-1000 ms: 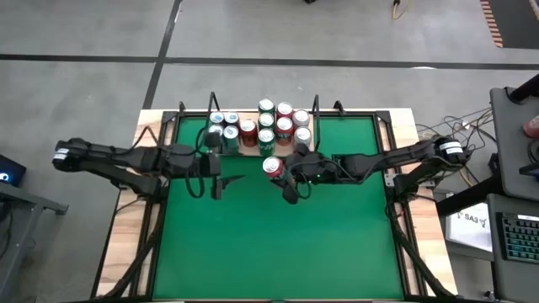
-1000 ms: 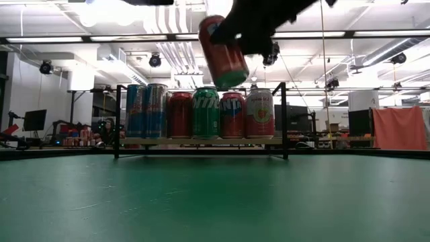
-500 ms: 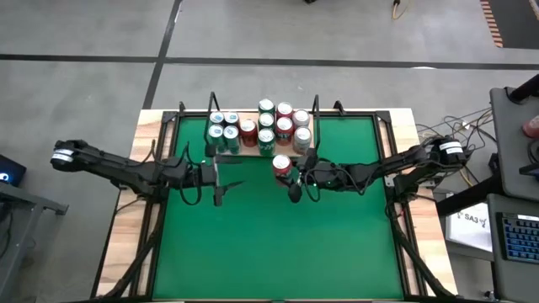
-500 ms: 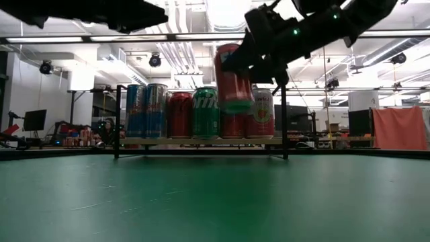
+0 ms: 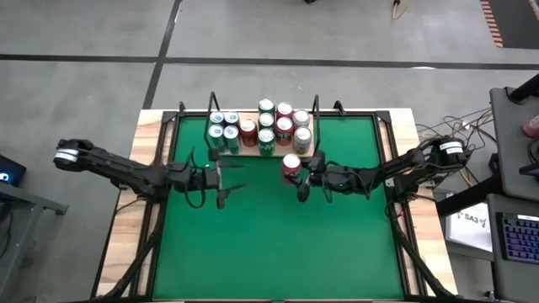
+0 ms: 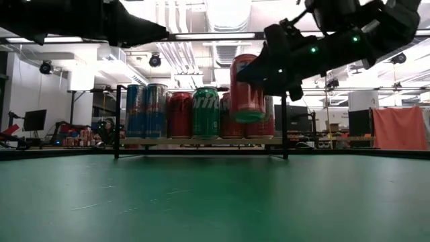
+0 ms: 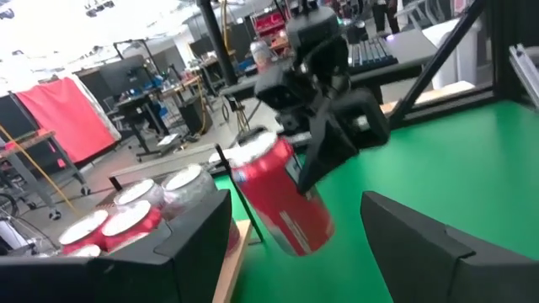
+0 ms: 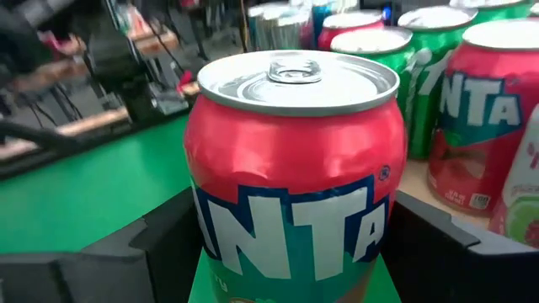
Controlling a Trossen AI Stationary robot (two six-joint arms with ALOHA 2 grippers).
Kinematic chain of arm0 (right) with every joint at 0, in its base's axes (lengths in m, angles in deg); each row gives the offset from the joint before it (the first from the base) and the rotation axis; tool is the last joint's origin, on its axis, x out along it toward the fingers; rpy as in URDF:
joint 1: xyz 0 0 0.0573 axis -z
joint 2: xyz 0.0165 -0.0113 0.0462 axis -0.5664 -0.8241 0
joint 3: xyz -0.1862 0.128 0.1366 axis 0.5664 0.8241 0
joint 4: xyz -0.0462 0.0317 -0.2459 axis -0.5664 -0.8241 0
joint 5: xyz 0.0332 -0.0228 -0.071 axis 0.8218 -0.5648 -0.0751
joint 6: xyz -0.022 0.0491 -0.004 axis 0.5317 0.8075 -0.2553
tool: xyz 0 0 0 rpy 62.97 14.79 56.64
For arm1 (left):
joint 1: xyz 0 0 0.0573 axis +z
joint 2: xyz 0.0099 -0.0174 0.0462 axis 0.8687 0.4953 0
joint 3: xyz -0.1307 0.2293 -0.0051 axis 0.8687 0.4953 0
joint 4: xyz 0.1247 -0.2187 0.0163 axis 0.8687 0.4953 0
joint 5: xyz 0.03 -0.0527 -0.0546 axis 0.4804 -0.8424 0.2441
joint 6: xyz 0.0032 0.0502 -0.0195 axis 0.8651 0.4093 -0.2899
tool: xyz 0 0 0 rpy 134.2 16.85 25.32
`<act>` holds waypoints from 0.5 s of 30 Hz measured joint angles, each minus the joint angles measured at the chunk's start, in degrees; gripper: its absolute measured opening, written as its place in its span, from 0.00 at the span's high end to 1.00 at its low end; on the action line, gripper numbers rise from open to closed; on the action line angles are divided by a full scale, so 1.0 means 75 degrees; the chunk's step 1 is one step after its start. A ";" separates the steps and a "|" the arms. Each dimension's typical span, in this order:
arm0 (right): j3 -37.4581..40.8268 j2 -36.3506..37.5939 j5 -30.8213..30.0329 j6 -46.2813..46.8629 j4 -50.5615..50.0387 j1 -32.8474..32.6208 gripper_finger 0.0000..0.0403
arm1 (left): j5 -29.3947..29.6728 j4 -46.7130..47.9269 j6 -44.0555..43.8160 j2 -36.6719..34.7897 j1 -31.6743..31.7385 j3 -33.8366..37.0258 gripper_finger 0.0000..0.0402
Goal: Pick and place cans onto a shelf
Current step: Put the orange soda can on the shelf aligned with the other orange soda can
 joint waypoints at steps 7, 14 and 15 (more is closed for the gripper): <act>0.0259 0.0000 -0.0014 -0.0025 0.0685 0.0000 0.30 | 0.0000 -0.0309 -0.0110 0.0527 0.0000 0.0000 0.38; 0.0195 -0.0005 -0.0184 -0.0019 0.0672 -0.0038 0.29 | -0.0002 -0.1103 -0.0110 0.1222 0.0001 0.0003 0.38; 0.0195 -0.0006 -0.0201 -0.0019 0.0670 -0.0052 0.29 | 0.0000 -0.1201 -0.0112 0.1330 -0.0001 0.0003 0.38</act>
